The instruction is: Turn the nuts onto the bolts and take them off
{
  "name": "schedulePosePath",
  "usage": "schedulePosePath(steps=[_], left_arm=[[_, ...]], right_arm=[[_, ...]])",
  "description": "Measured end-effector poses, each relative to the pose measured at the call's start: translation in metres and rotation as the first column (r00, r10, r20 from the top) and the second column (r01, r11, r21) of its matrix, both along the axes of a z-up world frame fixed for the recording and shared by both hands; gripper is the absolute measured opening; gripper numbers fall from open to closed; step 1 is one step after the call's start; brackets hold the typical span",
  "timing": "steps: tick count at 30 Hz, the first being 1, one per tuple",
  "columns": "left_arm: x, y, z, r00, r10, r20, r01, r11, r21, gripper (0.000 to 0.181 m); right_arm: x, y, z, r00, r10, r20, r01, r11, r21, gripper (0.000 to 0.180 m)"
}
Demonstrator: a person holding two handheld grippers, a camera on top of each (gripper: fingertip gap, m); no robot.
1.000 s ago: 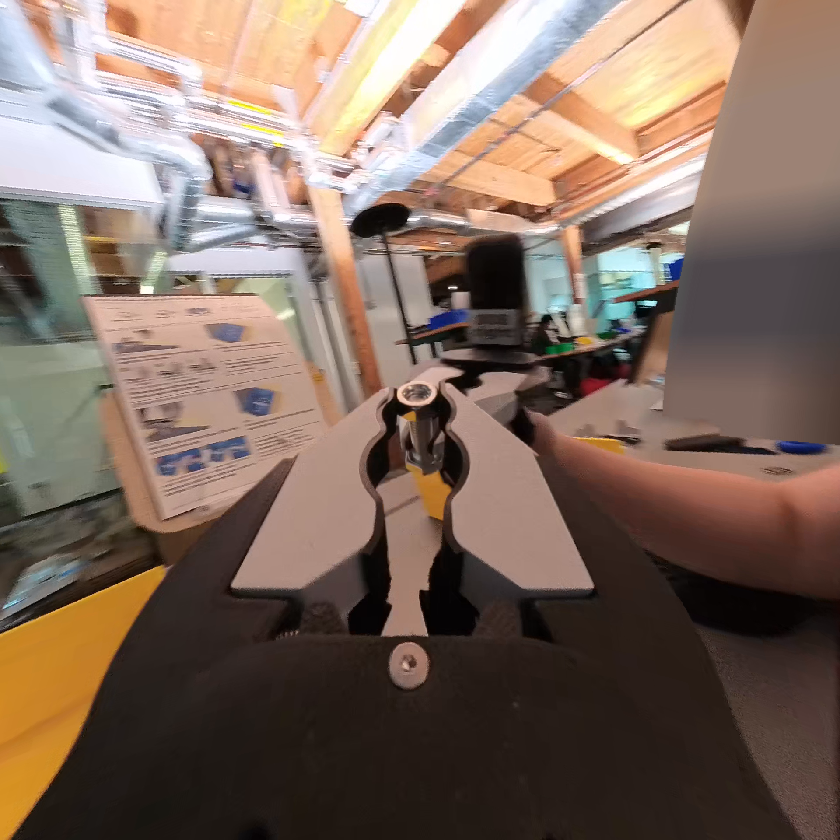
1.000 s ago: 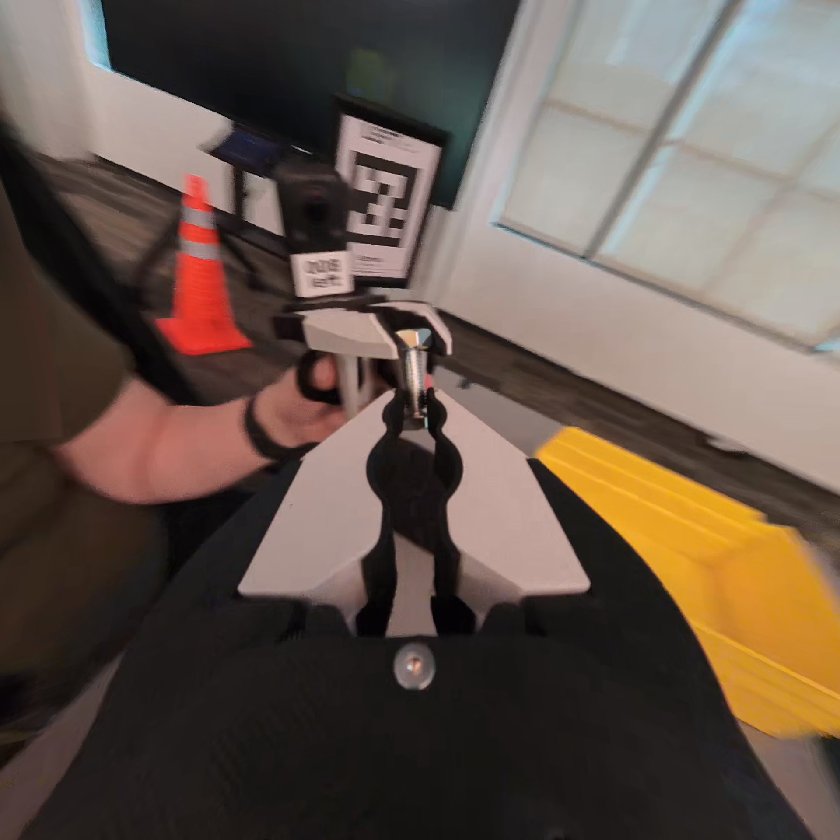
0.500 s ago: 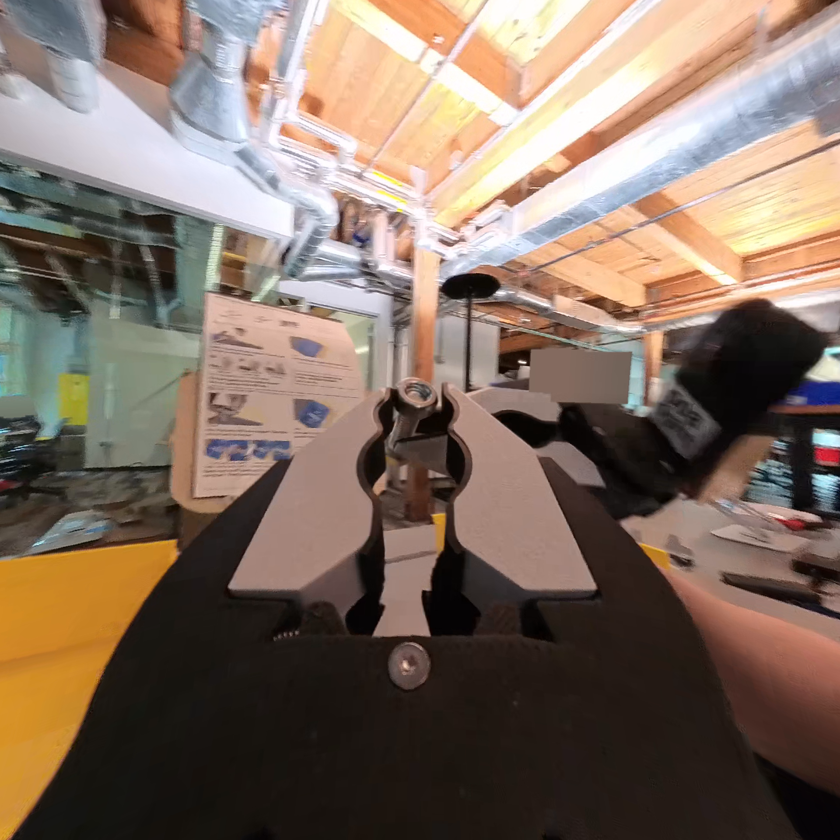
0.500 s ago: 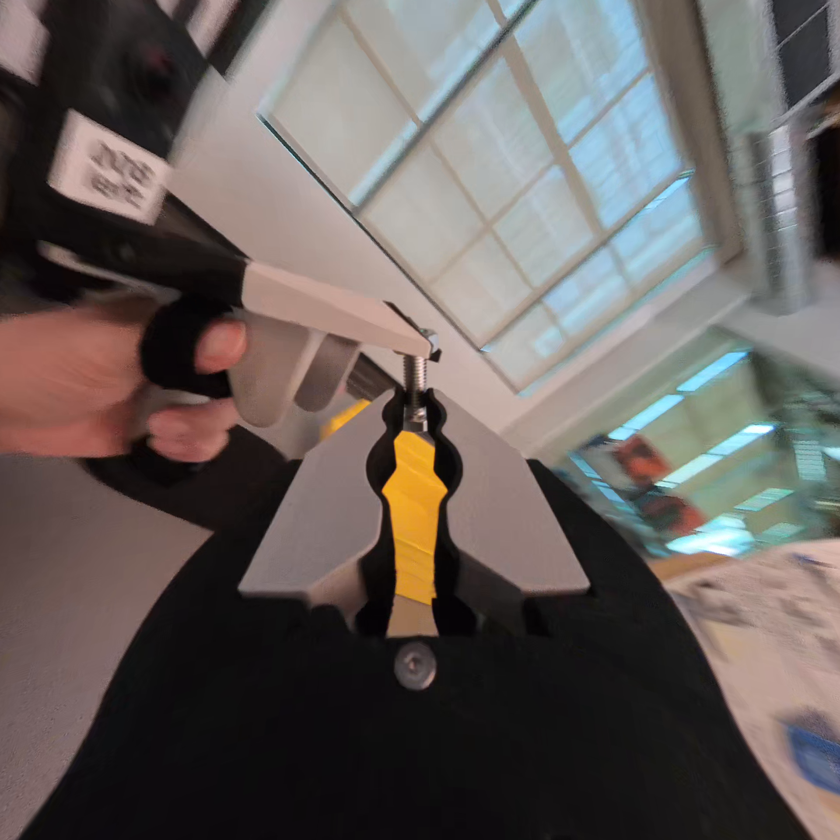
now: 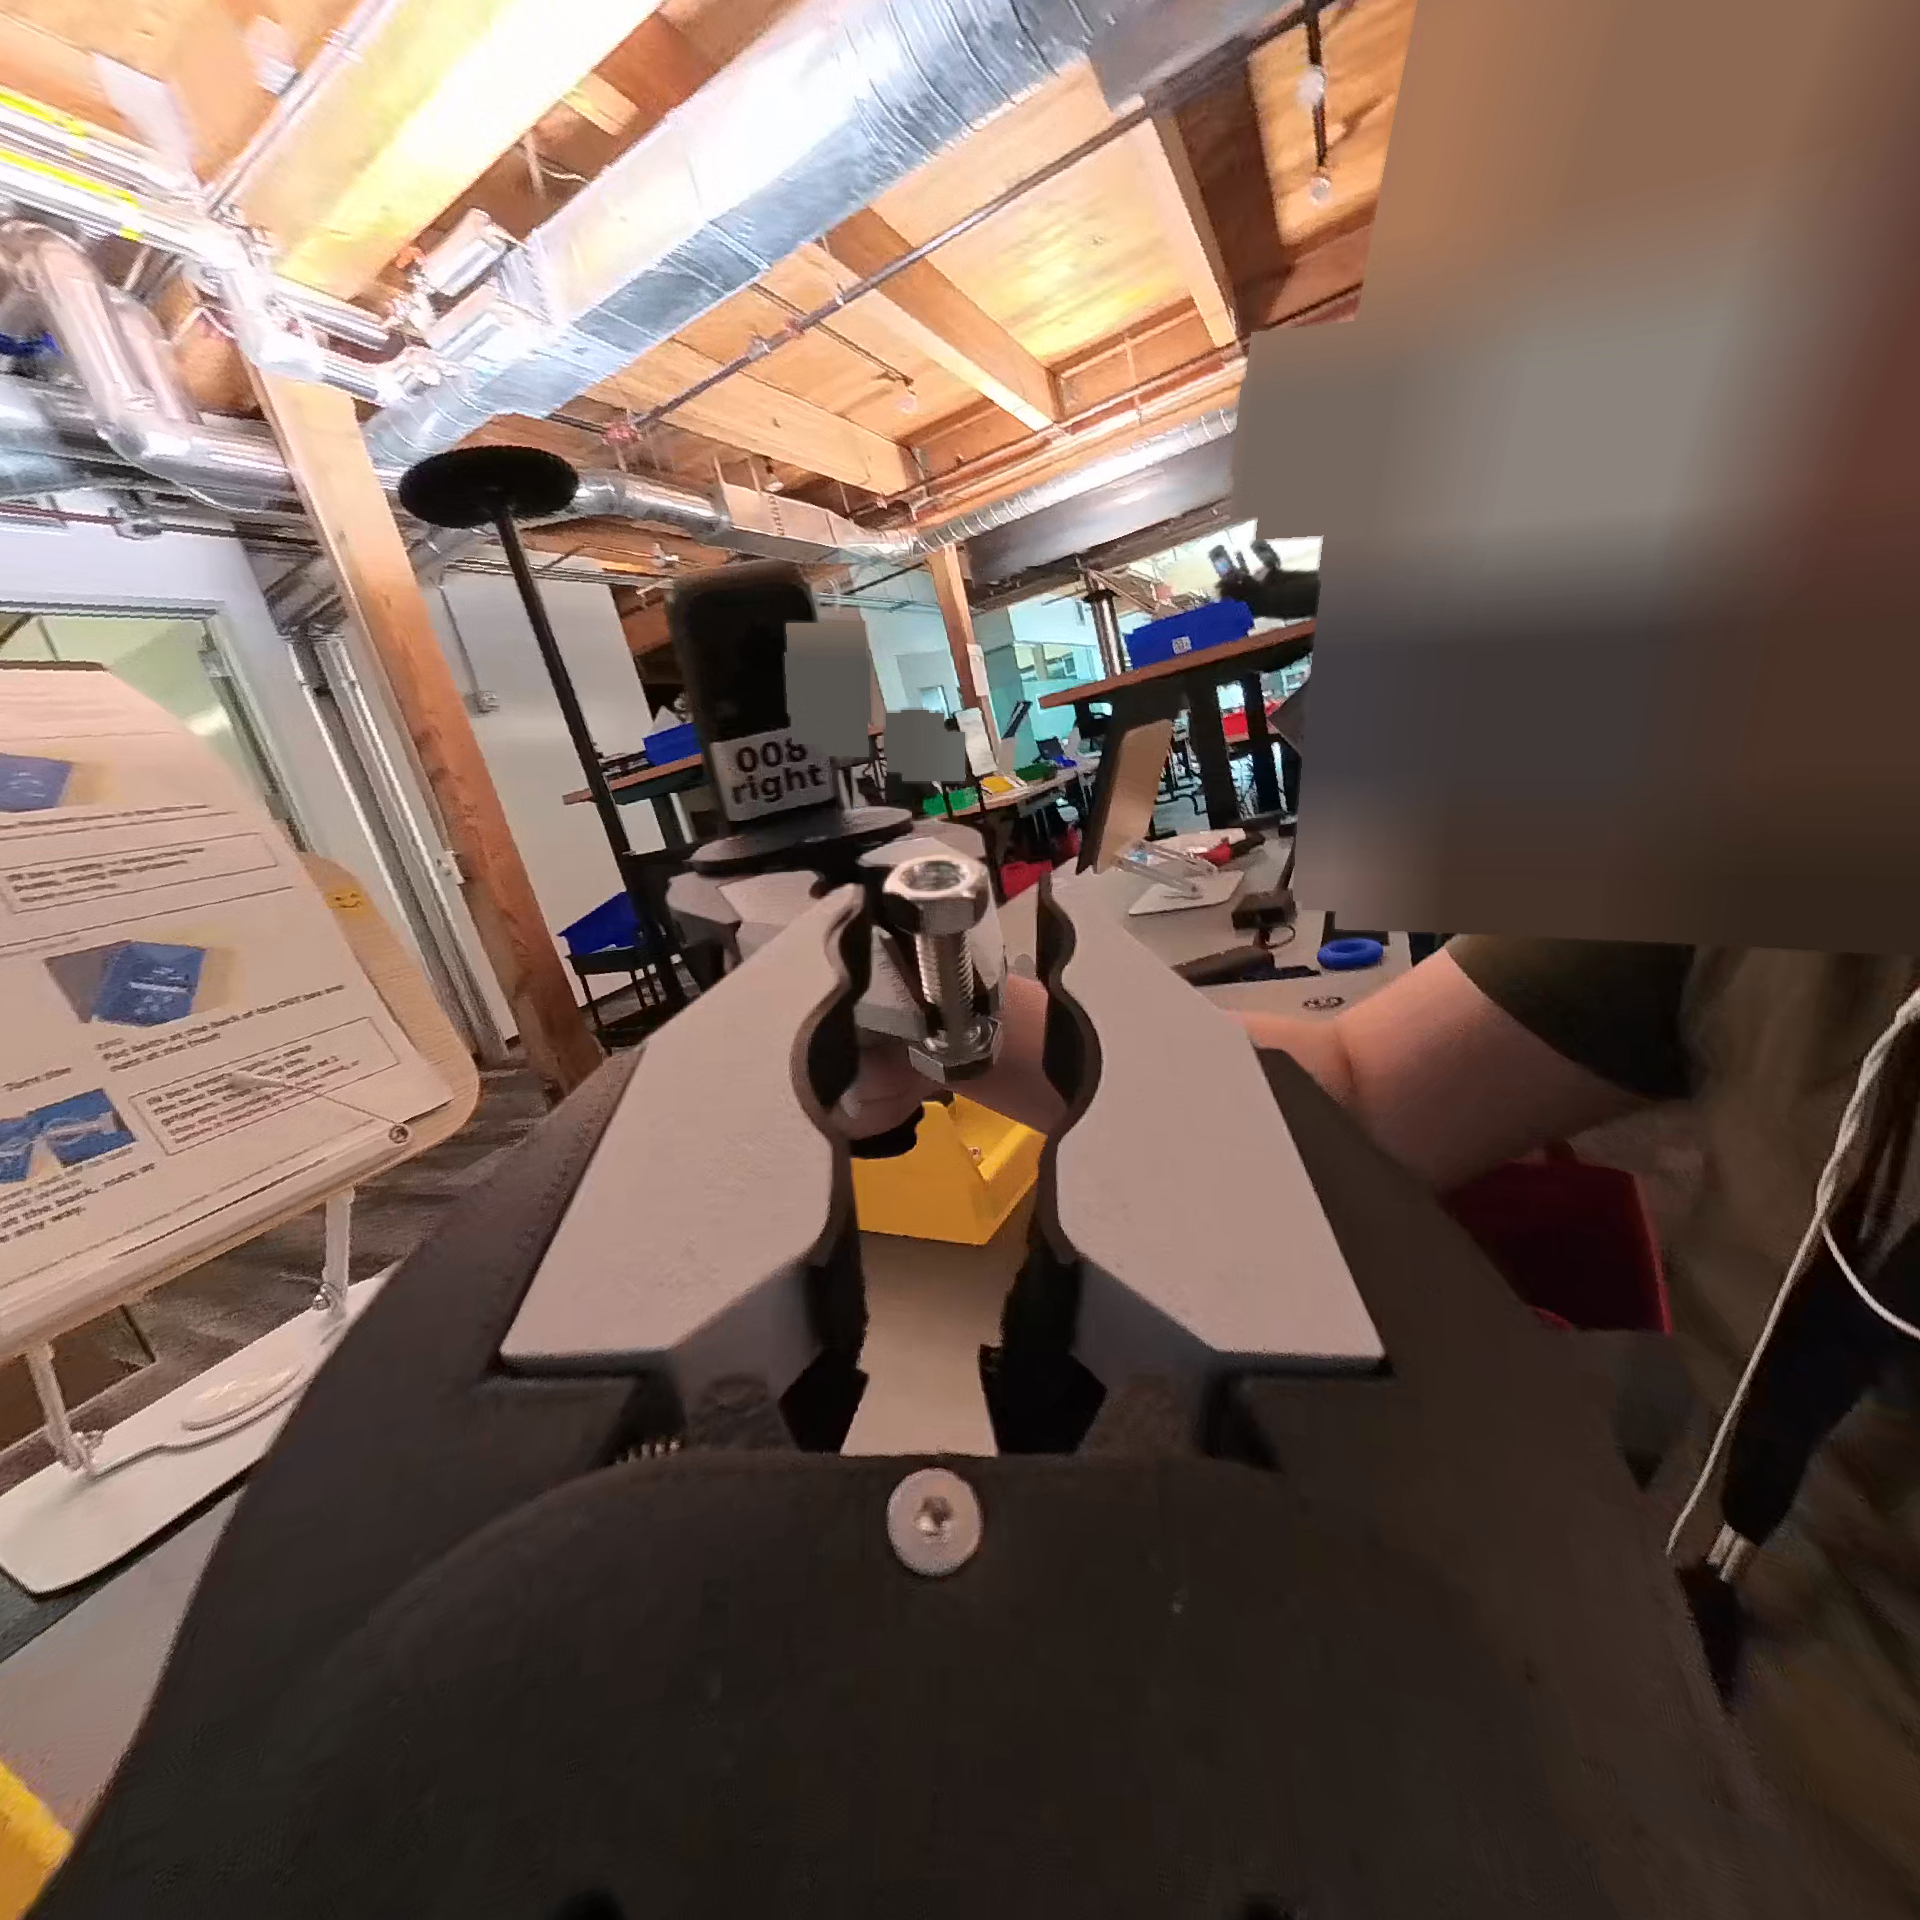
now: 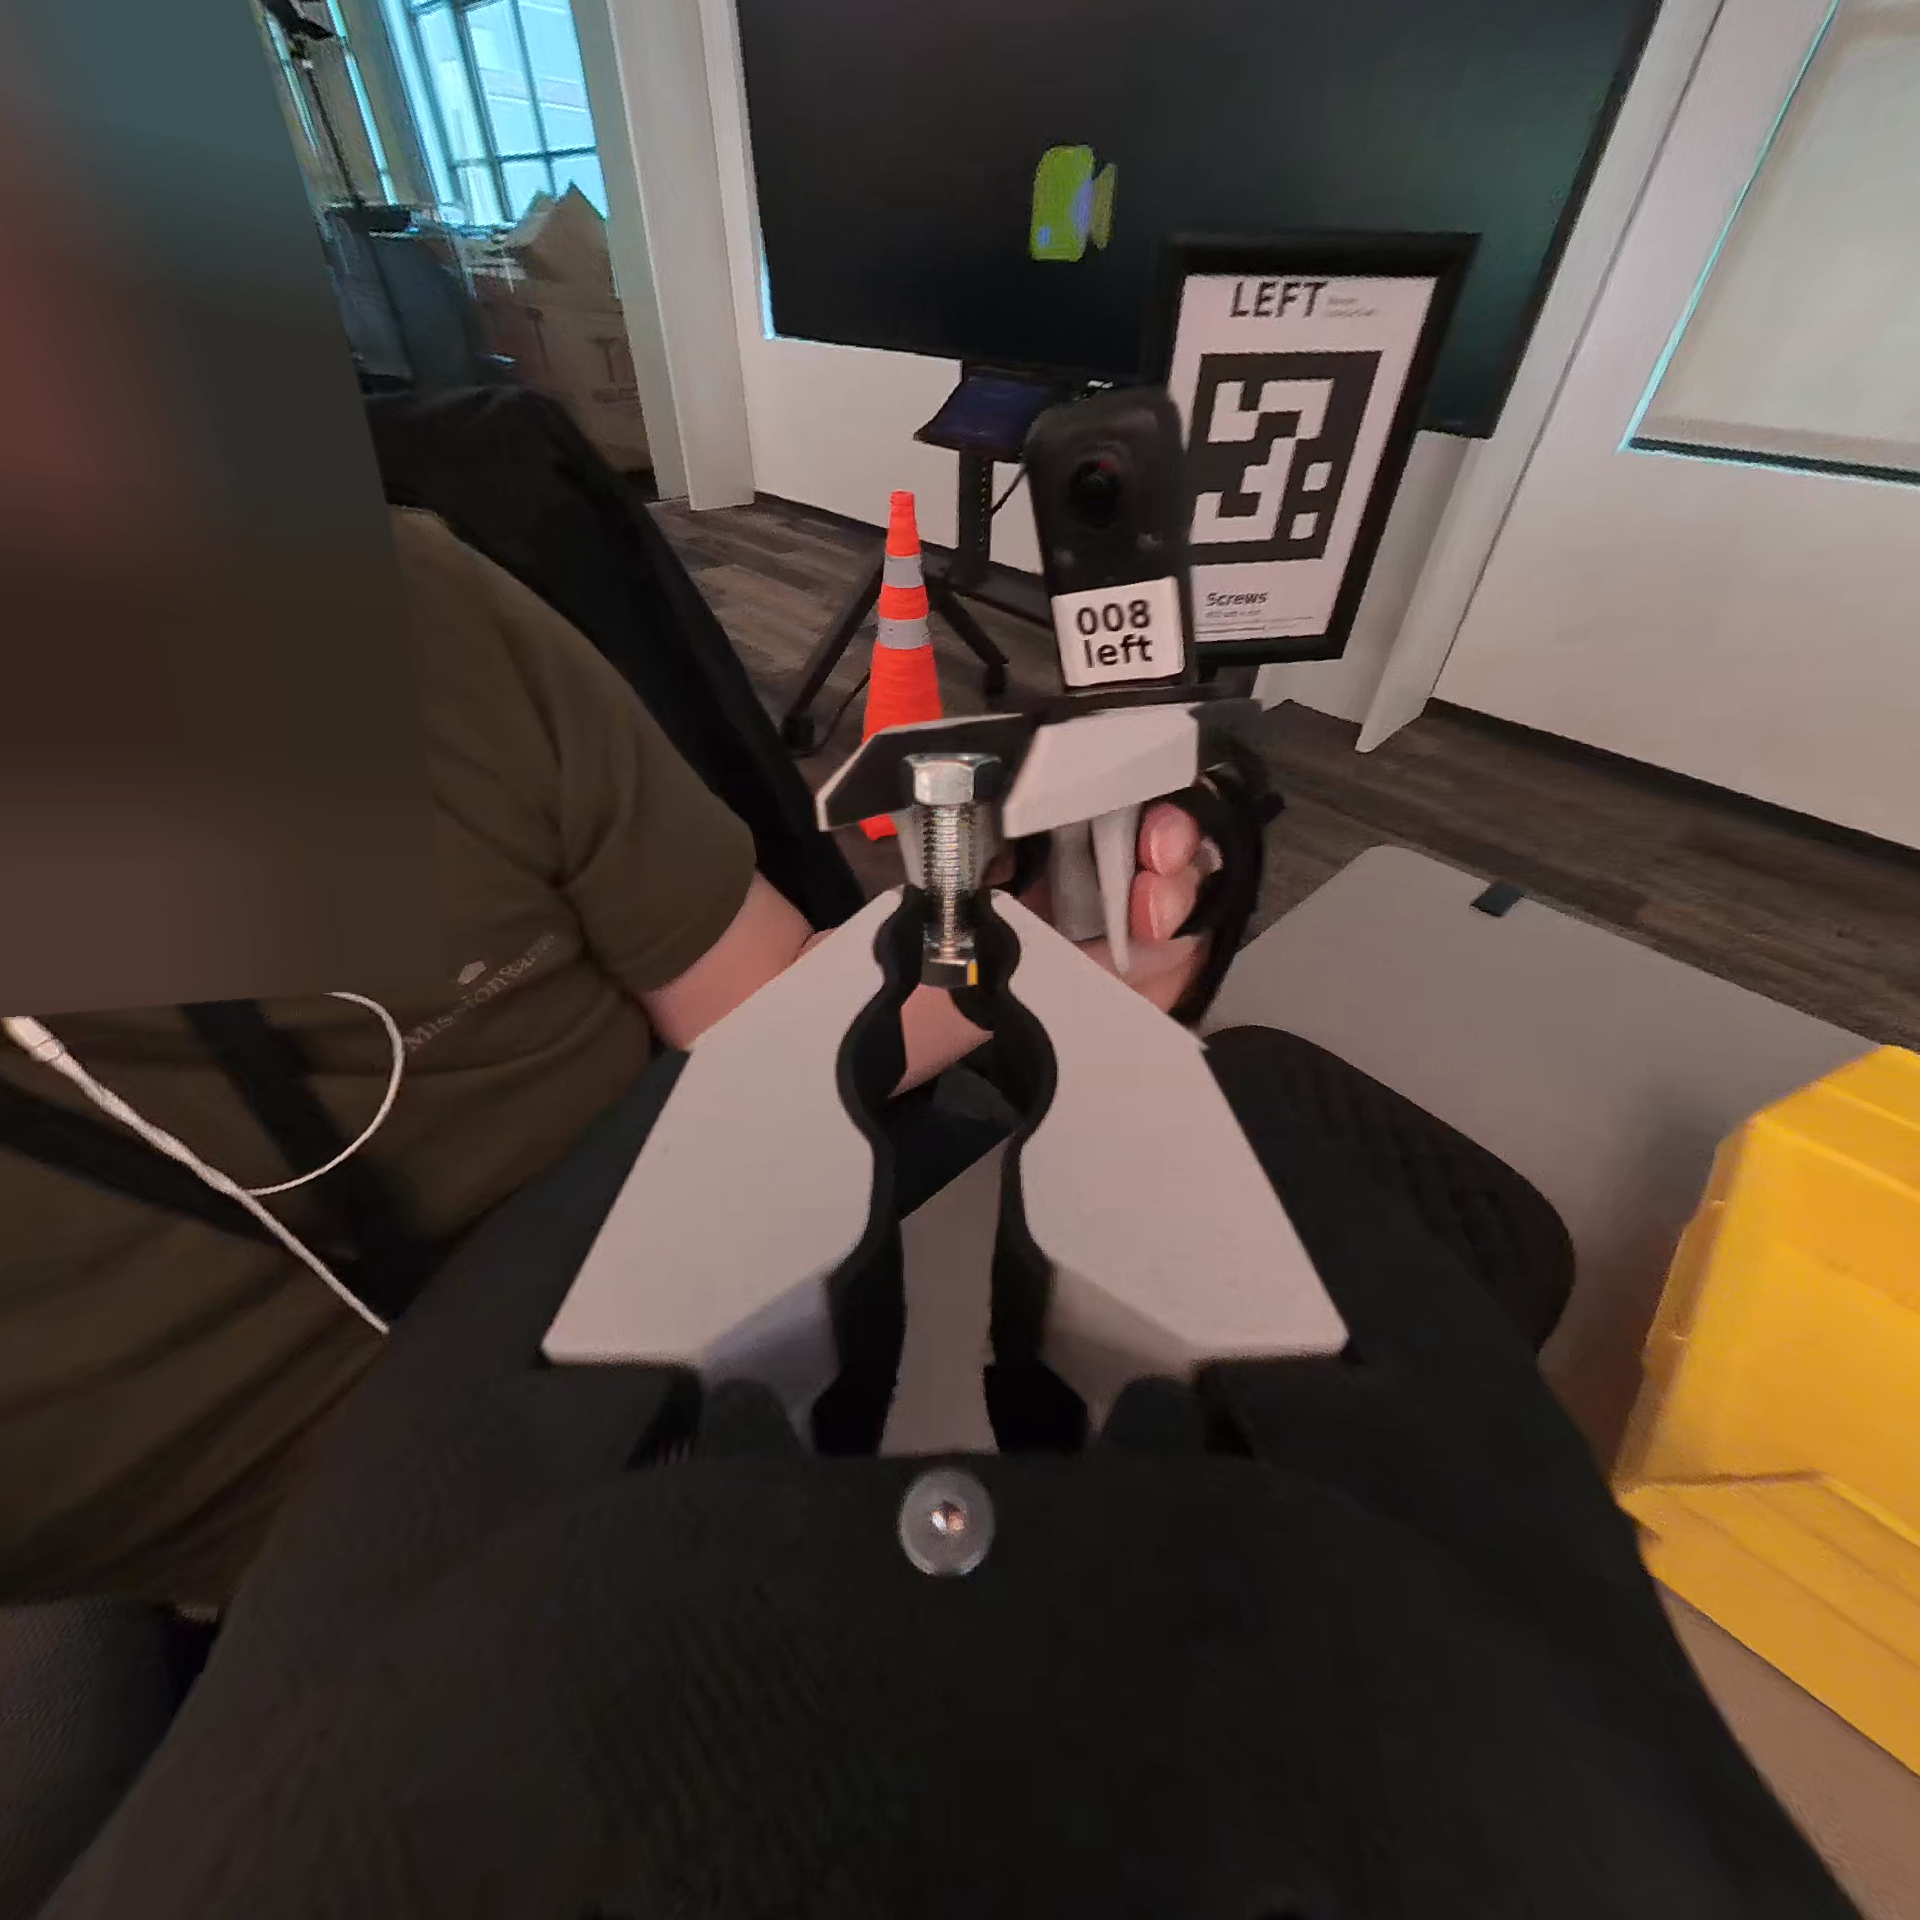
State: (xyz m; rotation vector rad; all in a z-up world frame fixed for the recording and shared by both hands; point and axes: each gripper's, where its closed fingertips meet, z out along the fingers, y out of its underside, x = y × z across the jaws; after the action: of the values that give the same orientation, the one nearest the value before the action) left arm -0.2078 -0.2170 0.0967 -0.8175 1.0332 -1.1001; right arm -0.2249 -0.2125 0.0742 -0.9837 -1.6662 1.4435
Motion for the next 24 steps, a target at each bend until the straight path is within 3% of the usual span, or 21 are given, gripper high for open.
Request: schedulePosePath(steps=[2, 6, 12, 14, 17, 24], left_arm=[[0.003, -0.004, -0.002, 1.0, -0.004, -0.001, 0.004, 0.999, 0.033, 0.018], [0.004, -0.002, -0.003, 1.0, -0.001, 0.002, 0.001, 1.0, 0.028, 0.016], [-0.005, 0.03, 0.006, 0.981, 0.184, 0.062, -0.181, 0.983, -0.041, 0.016], [-0.012, 0.041, 0.011, 0.967, 0.229, 0.114, -0.218, 0.971, -0.102, 0.015], [-0.02, 0.053, 0.015, 0.95, 0.261, 0.172, -0.23, 0.956, -0.183, 0.015], [-0.027, 0.066, 0.018, 0.923, 0.308, 0.232, -0.236, 0.927, -0.292, 0.015]], right_arm=[[0.001, -0.005, -0.003, 0.999, 0.039, 0.018, -0.038, 0.999, -0.019, 0.008], [0.0, -0.002, -0.005, 0.999, 0.026, 0.024, -0.026, 1.0, -0.018, 0.008], [-0.008, 0.031, 0.005, 0.968, -0.234, -0.092, 0.246, 0.955, 0.163, 0.007], [-0.01, 0.043, 0.014, 0.919, -0.348, -0.186, 0.389, 0.88, 0.274, 0.008], [-0.013, 0.054, 0.019, 0.832, -0.467, -0.299, 0.554, 0.697, 0.456, 0.008], [-0.016, 0.067, 0.023, 0.715, -0.57, -0.404, 0.678, 0.426, 0.599, 0.008]])
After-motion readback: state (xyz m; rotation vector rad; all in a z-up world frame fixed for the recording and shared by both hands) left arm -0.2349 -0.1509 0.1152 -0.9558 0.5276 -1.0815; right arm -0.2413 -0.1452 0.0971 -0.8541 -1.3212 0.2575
